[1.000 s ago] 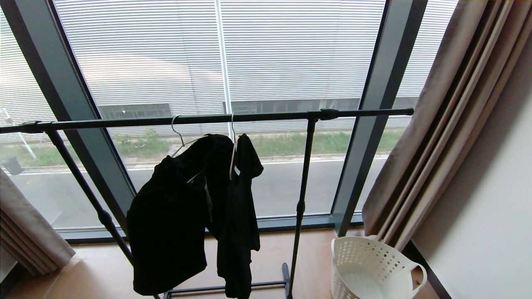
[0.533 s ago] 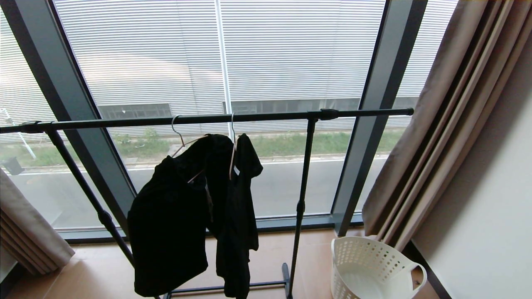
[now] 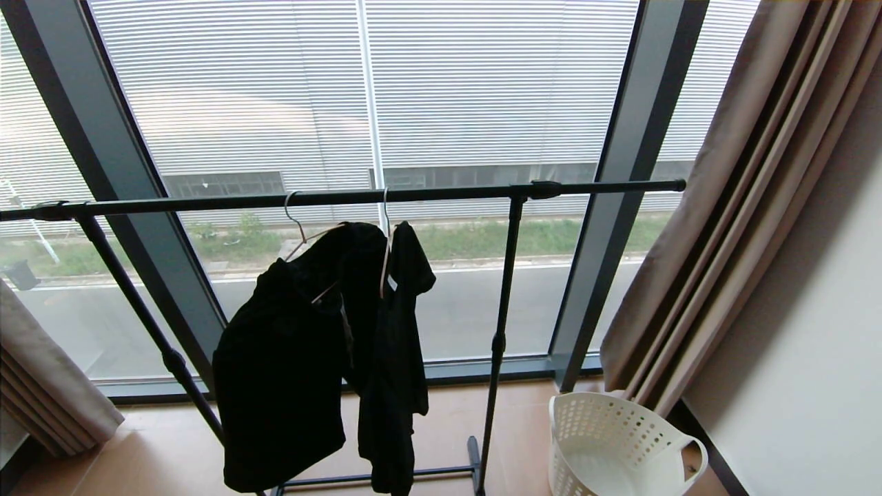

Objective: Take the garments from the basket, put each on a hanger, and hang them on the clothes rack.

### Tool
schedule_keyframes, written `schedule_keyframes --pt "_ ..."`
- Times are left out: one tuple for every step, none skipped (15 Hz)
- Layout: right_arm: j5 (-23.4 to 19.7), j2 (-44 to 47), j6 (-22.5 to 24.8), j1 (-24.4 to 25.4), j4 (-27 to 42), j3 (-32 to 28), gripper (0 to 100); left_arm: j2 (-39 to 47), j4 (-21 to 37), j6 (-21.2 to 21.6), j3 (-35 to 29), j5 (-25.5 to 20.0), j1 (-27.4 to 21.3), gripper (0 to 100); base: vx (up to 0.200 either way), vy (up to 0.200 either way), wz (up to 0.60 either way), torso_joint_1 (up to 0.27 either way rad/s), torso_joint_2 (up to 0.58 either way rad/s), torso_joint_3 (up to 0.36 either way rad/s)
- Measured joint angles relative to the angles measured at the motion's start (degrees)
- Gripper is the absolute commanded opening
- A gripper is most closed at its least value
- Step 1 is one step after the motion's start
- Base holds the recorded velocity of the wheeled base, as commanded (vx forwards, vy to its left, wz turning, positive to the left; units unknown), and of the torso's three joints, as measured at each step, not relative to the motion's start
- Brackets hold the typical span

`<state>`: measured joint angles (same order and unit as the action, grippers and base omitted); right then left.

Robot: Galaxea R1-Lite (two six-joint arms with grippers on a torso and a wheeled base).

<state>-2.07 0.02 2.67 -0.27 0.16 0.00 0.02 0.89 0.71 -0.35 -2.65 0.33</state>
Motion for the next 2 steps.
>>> schedule_keyframes --pt "0.0 0.0 0.0 0.0 0.0 0.0 100 0.0 0.0 0.0 0.0 0.0 0.0 100 0.000 0.000 0.00 0.000 0.00 0.000" --pt "0.0 0.0 0.2 0.0 0.0 0.0 100 0.0 0.0 0.0 0.0 0.0 0.0 100 0.000 0.000 0.00 0.000 0.00 0.000"
